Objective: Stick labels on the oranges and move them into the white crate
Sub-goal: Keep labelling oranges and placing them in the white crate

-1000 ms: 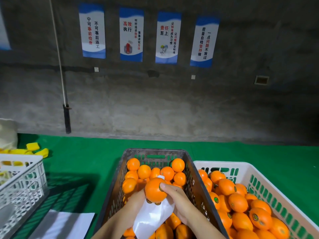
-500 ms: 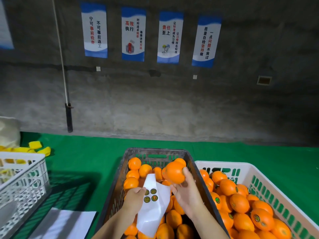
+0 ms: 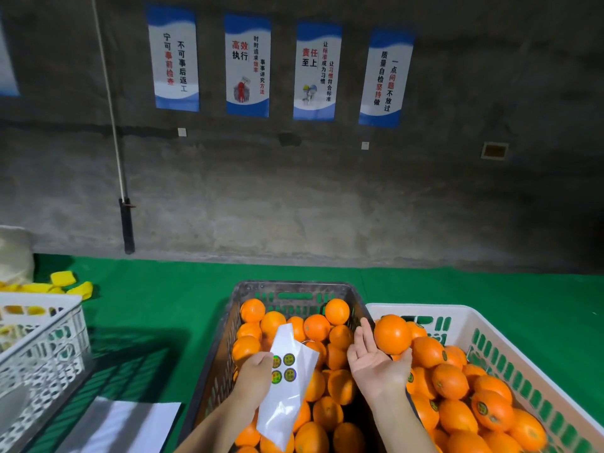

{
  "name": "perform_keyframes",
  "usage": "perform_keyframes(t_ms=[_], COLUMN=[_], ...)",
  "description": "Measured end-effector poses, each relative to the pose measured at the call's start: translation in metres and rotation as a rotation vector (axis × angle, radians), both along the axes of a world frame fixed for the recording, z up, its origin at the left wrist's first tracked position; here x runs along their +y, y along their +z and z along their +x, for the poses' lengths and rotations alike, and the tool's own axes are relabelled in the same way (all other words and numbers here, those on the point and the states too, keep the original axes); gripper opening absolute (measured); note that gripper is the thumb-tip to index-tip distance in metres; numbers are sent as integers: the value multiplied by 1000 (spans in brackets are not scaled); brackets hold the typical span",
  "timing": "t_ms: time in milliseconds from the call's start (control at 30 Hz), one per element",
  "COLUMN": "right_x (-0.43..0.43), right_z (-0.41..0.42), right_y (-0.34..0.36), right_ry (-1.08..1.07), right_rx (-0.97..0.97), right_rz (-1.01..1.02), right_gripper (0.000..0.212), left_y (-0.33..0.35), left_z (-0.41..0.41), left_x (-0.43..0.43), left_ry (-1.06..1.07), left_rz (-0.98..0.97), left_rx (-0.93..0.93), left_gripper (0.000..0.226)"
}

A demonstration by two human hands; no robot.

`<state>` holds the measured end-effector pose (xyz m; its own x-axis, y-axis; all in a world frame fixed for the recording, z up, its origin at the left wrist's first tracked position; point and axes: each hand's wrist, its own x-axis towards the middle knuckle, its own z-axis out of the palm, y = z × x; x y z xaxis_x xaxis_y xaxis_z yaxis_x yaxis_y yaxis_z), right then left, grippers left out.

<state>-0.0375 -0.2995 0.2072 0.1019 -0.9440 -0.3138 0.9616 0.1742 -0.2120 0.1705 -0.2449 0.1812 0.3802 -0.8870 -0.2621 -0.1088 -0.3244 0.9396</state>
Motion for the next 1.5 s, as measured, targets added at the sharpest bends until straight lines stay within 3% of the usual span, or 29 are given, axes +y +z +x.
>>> perform_keyframes(t_ms=[133,267,367,433,500,567,633,767,867,1033,1133,1267,1500], right_x=[1,-1,0,7,16,22,26,26,26,23,23,23,28], right_z=[2,1,2,12,25,36,43,45,39,39,40,40,40], right_y=[-1,-1,1,-1,-9,-21,-25,-27,-28,-27,-30,-30,-31], right_ry=[5,-91,-95,-36,-74,-113,-63,192,302,177,157,176,231], right_rx=[14,69,265,724,1414,1999,2220,2337,2314,2314,2288,2260,2005], right_rz=[-49,-46,-26,-76,-322,-753,-1053,-1206,-1120,-955,-958,-971,-951], right_gripper=[85,71,54,32,14,20,39,62,72,52,39,34,18], left_y=[-2,0,-2,-5,-4,-1,0,1,2,2,1,3,10], left_z=[-1,-1,0,2,3,2,1,-1,-2,-1,-1,-3,-7], left_x=[2,2,3,3,4,4,5,9,6,4,7,9,14], left_ry=[-28,-56,-73,-84,-100,-111,-127,-198,-169,-144,-208,-245,-314], left_rz=[-38,-47,-70,-98,-94,-99,-168,-216,-117,-58,-103,-203,-306], left_rx=[-97,-98,-103,-107,-119,-128,-131,-118,-9,105,-1,-78,-181], left_gripper=[33,23,29,36,40,42,44,41,36,22,9,14,16])
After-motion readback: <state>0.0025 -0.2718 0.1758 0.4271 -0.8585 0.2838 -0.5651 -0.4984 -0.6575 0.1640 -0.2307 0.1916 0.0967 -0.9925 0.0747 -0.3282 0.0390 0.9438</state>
